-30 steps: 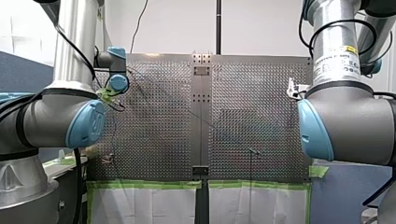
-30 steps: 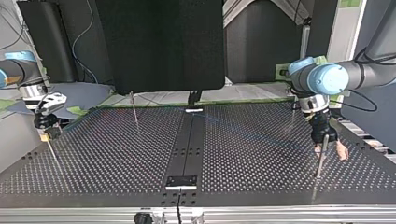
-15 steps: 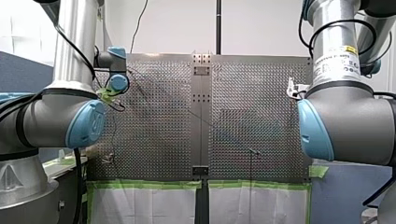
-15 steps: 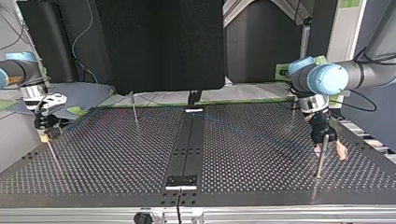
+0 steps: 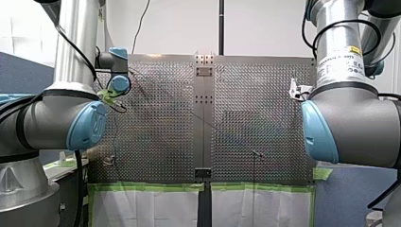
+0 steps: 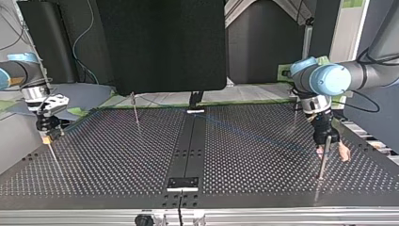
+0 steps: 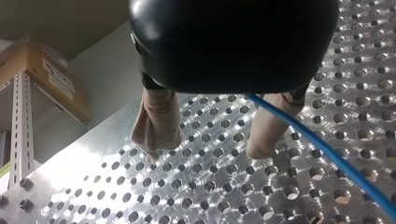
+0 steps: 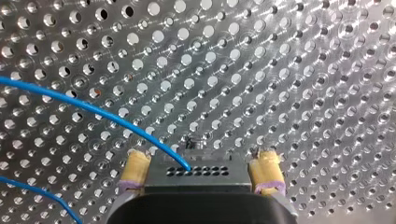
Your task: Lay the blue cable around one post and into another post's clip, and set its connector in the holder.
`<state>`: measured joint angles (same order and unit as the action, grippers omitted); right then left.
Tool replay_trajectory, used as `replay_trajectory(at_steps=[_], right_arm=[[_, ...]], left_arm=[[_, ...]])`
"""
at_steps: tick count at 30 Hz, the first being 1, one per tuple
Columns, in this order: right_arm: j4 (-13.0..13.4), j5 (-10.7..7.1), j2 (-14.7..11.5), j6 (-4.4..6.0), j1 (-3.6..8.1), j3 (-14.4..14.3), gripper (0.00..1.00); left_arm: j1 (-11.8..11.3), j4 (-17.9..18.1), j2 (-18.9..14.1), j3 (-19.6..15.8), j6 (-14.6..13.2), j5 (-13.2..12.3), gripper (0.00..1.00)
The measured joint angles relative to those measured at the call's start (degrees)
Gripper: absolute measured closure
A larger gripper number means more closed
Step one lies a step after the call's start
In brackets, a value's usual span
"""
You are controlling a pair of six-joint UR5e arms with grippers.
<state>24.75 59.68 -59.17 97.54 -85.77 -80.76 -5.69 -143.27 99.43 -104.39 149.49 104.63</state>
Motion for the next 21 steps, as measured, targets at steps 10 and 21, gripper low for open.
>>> replay_trajectory(at_steps=[10,21], right_arm=[[-0.10,-0.03,-0.02,0.15,0.01,0.00,0.02],[-0.11,0.41,-0.02,0.38,0.38,0.02,0.02]], left_arm=[[0.03,0.00,0.00,0.00,-0.23,0.00,0.00],[0.08,0.00,0.00,0.00,-0.58,0.07,0.00]])
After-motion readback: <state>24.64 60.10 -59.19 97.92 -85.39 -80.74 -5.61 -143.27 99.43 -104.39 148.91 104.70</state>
